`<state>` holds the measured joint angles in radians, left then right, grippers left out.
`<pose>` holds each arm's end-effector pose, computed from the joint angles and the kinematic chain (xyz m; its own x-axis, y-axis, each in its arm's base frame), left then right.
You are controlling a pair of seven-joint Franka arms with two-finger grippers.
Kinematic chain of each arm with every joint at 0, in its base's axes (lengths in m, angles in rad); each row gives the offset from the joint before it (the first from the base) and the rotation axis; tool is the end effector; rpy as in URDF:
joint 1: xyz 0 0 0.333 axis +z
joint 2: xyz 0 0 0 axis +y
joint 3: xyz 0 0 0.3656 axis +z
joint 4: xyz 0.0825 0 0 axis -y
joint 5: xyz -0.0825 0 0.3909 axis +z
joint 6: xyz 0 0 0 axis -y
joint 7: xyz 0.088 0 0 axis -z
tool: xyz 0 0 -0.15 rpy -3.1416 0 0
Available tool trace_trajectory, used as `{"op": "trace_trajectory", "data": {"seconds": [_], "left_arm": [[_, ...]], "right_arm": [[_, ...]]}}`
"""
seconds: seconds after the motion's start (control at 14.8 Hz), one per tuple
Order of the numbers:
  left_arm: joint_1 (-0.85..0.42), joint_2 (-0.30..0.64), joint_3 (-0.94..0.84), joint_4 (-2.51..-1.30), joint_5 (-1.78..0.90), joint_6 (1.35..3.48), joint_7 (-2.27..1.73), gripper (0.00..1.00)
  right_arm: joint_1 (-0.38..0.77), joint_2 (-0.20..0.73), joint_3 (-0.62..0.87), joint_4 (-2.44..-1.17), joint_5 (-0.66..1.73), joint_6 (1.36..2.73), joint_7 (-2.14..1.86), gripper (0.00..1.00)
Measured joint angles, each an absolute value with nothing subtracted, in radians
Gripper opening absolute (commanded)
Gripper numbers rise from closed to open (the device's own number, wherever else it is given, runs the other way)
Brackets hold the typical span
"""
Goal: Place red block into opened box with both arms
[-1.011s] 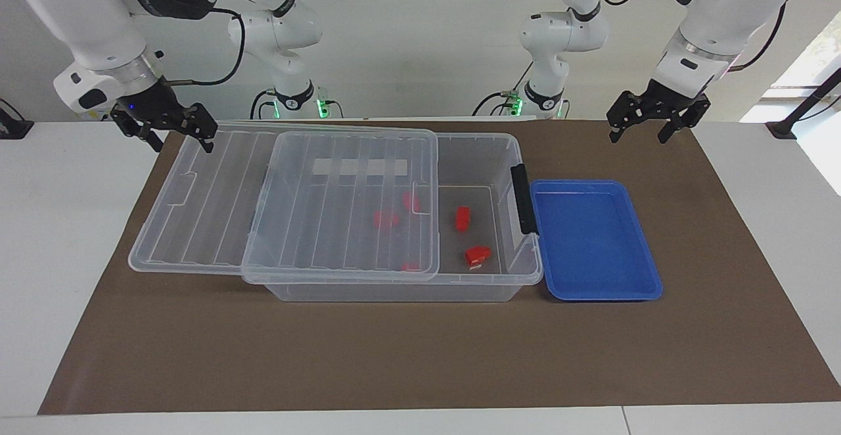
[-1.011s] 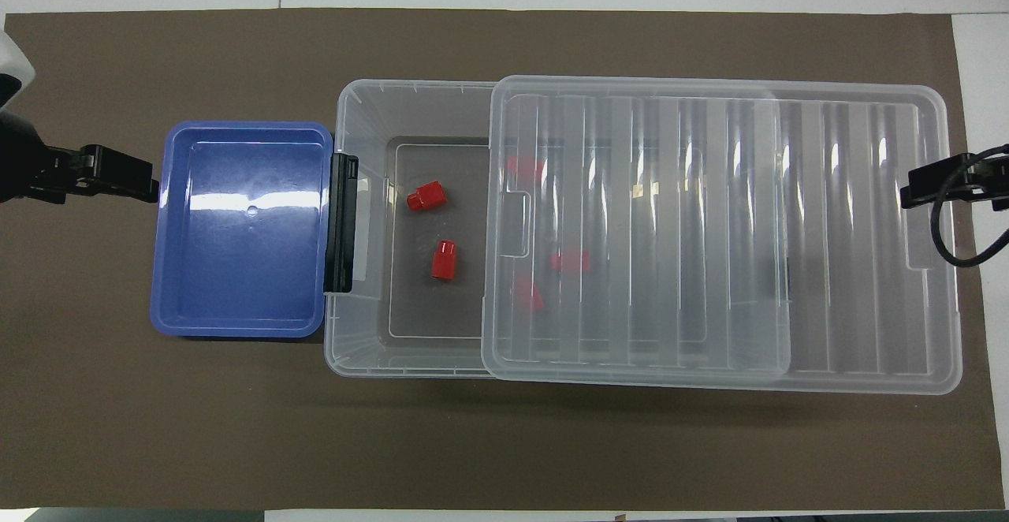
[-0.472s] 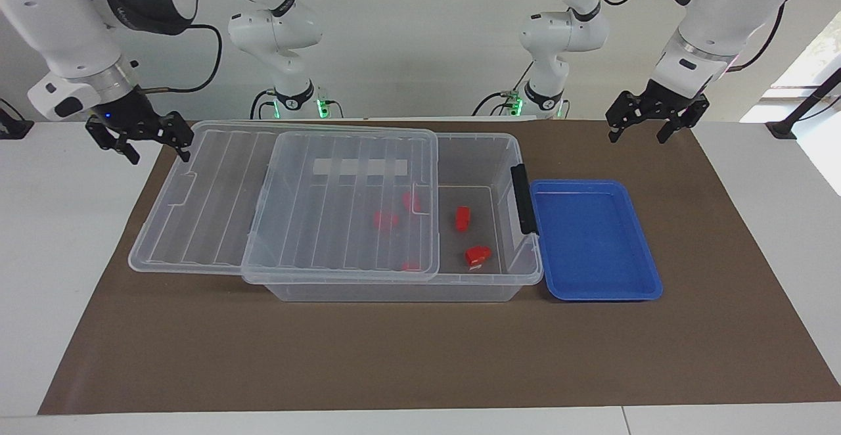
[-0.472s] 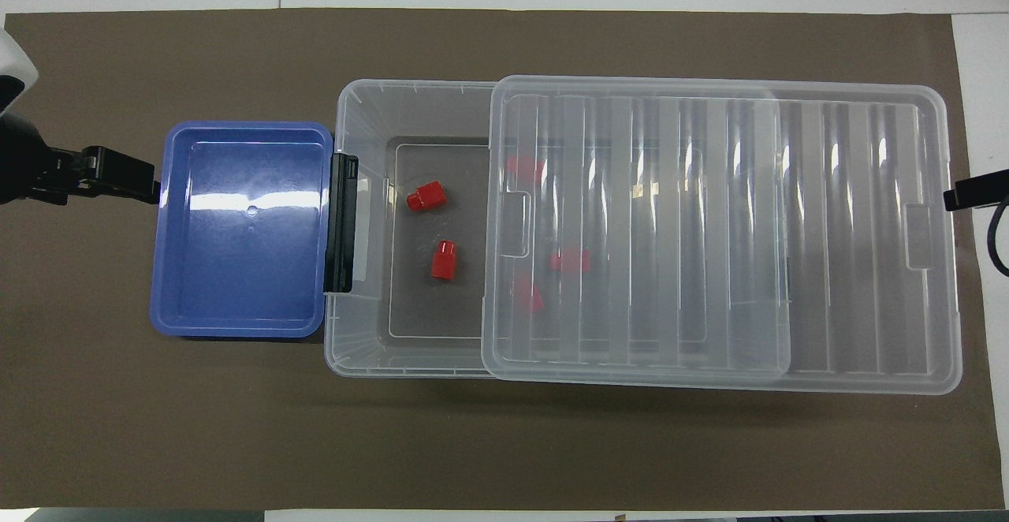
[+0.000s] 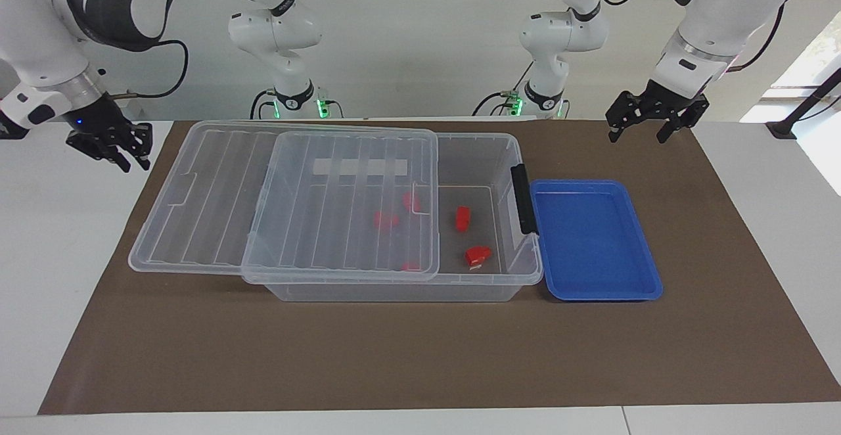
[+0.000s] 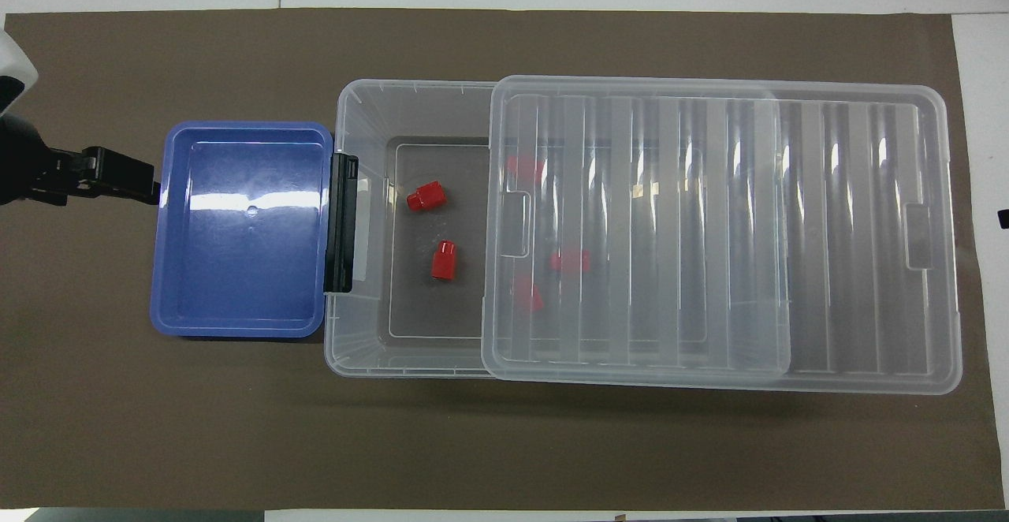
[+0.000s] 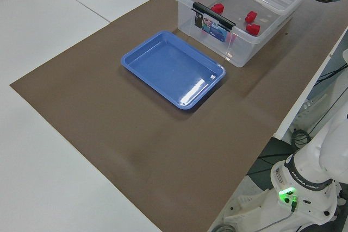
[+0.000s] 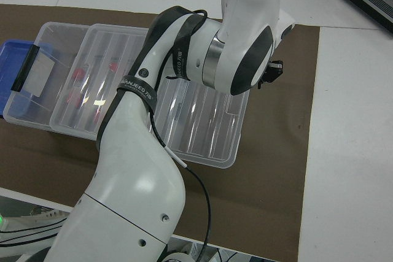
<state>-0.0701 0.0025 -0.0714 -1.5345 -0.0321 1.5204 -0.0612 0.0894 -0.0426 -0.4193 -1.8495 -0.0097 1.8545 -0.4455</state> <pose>0.5505 -0.0834 0.6427 0.9965 -0.0818 -0.0185 -0.0812 -0.9962 0.0312 0.5302 -0.1864 0.5428 0.9921 0.1179 0.0431 0.1175 -0.9930 0.0118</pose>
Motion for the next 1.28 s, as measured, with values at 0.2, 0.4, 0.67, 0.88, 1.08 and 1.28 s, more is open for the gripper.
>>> {"op": "trace_trajectory", "data": {"seconds": [0.2, 0.4, 0.67, 0.88, 1.08, 1.28], "left_arm": [[-0.07, 0.002, -0.071, -1.535, -0.032, 1.52, -0.061, 1.0], [-0.07, 0.002, -0.071, -1.535, -0.032, 1.52, -0.061, 1.0], [-0.07, 0.002, -0.071, -1.535, -0.032, 1.52, -0.061, 1.0], [-0.07, 0.002, -0.071, -1.535, -0.032, 1.52, -0.061, 1.0], [-0.07, 0.002, -0.071, -1.535, -0.032, 1.52, -0.061, 1.0], [-0.07, 0.002, -0.071, -1.535, -0.032, 1.52, -0.061, 1.0]], "right_arm": [[0.07, -0.027, -0.428, -1.904, -0.01, 1.911, -0.434, 0.0], [0.076, 0.004, -0.426, -1.92, -0.01, 1.929, -0.327, 0.0], [0.098, 0.012, -0.42, -1.963, -0.01, 1.975, -0.281, 0.0], [0.122, 0.011, -0.417, -1.974, -0.01, 1.983, -0.256, 0.0], [0.149, 0.009, -0.415, -1.974, -0.01, 1.983, -0.216, 0.0], [0.167, 0.009, -0.414, -1.974, -0.01, 1.983, -0.201, 0.0]]}}
